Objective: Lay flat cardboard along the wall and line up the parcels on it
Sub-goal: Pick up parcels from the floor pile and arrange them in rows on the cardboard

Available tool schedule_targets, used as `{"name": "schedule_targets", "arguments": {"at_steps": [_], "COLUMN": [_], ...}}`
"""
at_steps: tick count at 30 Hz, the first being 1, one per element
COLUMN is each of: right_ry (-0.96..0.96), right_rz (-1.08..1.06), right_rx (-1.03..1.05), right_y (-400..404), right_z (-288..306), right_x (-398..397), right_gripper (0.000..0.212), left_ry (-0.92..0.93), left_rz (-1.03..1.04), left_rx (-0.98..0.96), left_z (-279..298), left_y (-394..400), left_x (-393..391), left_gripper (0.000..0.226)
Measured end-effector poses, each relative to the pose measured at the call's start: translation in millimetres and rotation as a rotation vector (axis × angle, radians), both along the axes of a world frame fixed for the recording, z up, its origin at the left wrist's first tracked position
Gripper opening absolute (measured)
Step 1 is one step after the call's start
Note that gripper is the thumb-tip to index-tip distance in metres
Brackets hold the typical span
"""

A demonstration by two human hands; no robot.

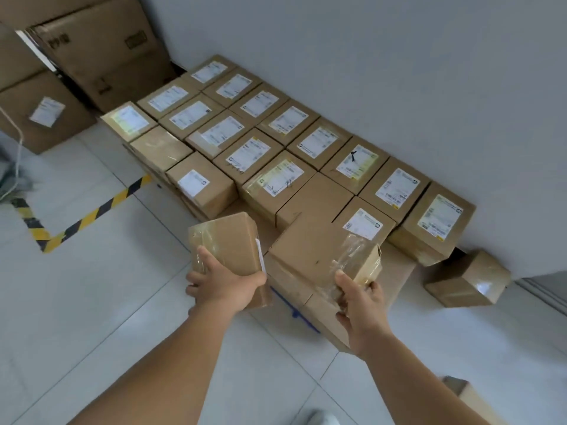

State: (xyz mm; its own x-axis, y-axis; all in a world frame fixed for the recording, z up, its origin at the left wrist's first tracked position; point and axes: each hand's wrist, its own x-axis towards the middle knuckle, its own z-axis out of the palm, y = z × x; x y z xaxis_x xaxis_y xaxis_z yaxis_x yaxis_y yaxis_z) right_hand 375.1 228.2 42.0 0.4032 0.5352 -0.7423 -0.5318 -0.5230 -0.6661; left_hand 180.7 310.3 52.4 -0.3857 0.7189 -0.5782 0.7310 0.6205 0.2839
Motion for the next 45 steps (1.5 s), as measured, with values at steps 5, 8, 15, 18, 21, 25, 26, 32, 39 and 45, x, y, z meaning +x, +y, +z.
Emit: {"name": "schedule_targets", "arguments": {"at_steps": [5,8,15,18,21,25,26,32,39,45], "right_ry": [0.094,0.141,0.147,0.178,0.205,0.23,0.224,0.082,0.037,0.055], "right_rz": [0.082,0.101,0.07,0.028,-0.038,-0.122,-0.127,-0.121,-0.02,-0.028], "right_rx": [-0.047,-0.051,-0.058,-0.053,-0.039,-0.043,-0.051,-0.196,-0.191,-0.212], "right_y": [-7.2,-10.0,-2.3,6.5,16.7,26.7,27.9,22.4,54.6,77.8], "right_z": [-28.2,-43.3,-71.6,-85.7,-104.0,-121.6,-124.5,-139.7,-145.5,-150.8], "right_x": [-7.2,-6.3,-3.1,-8.4,-14.4,-18.5,-19.5,-27.0,-48.5,-62.6], "right_gripper": [0.047,0.053,0.051,0.051,0.052,0.043,0.039,0.043,0.041,0.041], "left_ry": [0.052,0.053,0.036,0.033,0.032,0.02,0.01,-0.133,-0.187,-0.221], "left_rz": [0.11,0.127,0.105,0.087,0.068,0.062,0.071,-0.018,-0.159,-0.203], "left_rx": [-0.014,-0.01,-0.035,-0.049,-0.046,-0.056,-0.052,-0.018,-0.05,-0.09], "left_z": [-12.4,-19.9,-52.8,-66.9,-78.9,-93.3,-96.5,-103.5,-108.7,-105.6], "left_y": [18.8,31.4,64.8,83.6,100.9,119.4,123.8,132.1,135.5,137.3], "left_x": [-13.9,-12.9,-4.4,-1.3,2.0,8.7,11.4,19.1,14.2,13.3], "left_gripper": [0.134,0.132,0.13,0.13,0.129,0.127,0.124,0.09,0.048,0.062]}}
